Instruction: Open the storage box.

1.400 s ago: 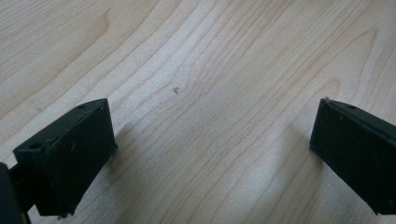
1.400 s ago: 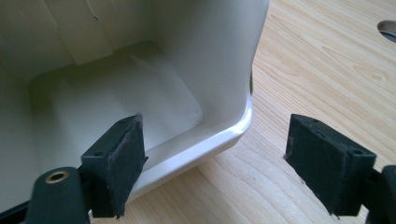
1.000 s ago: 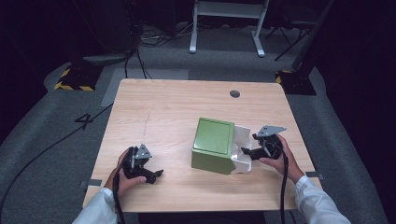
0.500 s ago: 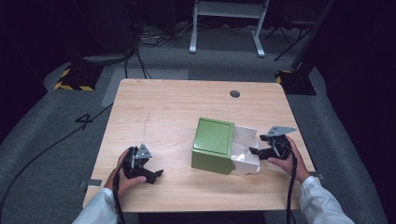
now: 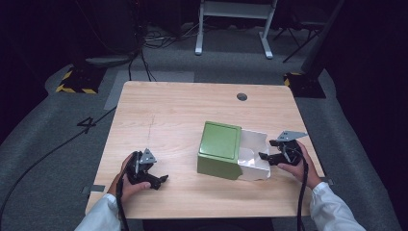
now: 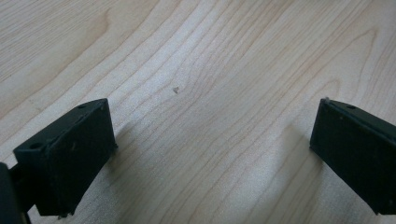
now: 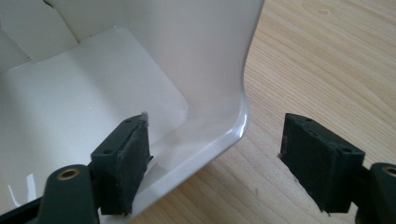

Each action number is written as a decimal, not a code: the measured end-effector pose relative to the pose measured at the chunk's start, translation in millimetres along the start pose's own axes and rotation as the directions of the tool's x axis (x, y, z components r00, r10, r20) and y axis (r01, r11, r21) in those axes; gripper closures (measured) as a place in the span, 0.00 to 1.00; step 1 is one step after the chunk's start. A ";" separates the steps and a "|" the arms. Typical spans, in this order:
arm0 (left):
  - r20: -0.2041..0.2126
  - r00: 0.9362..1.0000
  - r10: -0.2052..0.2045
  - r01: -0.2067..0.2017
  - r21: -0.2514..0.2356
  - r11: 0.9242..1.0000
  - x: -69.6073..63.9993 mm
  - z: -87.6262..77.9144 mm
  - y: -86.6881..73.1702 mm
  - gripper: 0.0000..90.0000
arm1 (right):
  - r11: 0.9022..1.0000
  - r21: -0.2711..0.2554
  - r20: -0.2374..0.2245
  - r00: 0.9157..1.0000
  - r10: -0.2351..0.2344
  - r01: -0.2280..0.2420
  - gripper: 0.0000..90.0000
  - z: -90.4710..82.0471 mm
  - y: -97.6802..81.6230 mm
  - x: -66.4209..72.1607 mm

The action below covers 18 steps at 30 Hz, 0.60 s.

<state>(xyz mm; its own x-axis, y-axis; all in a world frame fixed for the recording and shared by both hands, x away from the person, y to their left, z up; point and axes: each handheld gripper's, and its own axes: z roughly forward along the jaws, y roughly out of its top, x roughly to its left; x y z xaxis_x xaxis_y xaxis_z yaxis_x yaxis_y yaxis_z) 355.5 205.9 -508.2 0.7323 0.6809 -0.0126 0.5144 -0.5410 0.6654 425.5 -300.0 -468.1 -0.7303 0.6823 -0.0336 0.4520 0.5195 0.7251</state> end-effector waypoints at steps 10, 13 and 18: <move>-0.001 1.000 0.000 0.000 0.000 1.000 0.0 0.0 0.0 0.00 | 1.000 0.000 -0.005 1.000 0.000 0.000 0.31 -2.4 -4.2 -2.1; -0.001 1.000 0.000 0.000 0.000 1.000 0.0 0.0 0.0 0.00 | 1.000 0.002 0.002 1.000 0.001 -0.001 0.31 -3.4 -5.1 -2.3; -0.002 1.000 0.001 -0.001 0.000 1.000 -0.1 -0.1 0.0 0.00 | 1.000 0.004 0.002 1.000 0.003 -0.003 0.30 -3.7 -5.9 -2.2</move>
<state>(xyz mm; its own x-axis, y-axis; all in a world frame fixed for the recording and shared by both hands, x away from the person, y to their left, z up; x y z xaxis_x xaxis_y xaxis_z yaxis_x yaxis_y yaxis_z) 355.4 205.9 -508.1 0.7316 0.6816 -0.0103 0.5138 -0.5414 0.6656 422.6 -306.5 -469.8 -0.7278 0.6850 -0.0330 0.4565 0.5197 0.7222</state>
